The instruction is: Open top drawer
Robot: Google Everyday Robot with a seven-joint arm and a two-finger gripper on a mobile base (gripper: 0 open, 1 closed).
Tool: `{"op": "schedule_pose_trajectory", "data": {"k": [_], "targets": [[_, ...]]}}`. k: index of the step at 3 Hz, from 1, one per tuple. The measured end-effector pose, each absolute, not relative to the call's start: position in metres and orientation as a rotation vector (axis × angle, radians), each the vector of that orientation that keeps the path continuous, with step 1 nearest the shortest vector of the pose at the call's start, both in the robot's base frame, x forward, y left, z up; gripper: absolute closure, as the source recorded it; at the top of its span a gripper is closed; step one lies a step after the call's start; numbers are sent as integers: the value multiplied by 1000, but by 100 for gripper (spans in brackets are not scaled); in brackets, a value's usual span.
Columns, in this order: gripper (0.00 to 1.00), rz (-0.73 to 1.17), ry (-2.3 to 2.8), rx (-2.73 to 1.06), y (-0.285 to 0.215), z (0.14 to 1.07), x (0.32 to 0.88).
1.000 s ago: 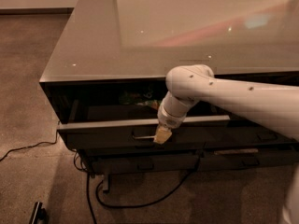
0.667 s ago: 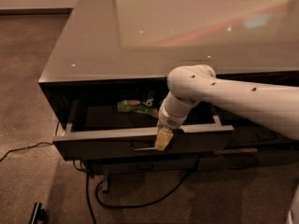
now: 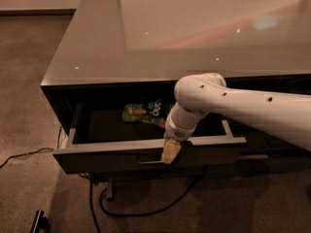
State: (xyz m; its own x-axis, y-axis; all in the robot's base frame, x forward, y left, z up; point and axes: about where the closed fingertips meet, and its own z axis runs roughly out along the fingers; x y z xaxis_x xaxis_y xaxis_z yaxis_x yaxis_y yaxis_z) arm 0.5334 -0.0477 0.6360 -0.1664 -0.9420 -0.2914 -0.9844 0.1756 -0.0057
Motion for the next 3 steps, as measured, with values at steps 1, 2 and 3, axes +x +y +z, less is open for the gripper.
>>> {"op": "schedule_pose_trajectory", "data": {"k": [1, 2, 3], "targets": [[0, 263, 2289, -1829, -52, 641, 497], [0, 240, 2407, -1726, -39, 665, 421], [0, 242, 2478, -1672, -24, 677, 365]]}}
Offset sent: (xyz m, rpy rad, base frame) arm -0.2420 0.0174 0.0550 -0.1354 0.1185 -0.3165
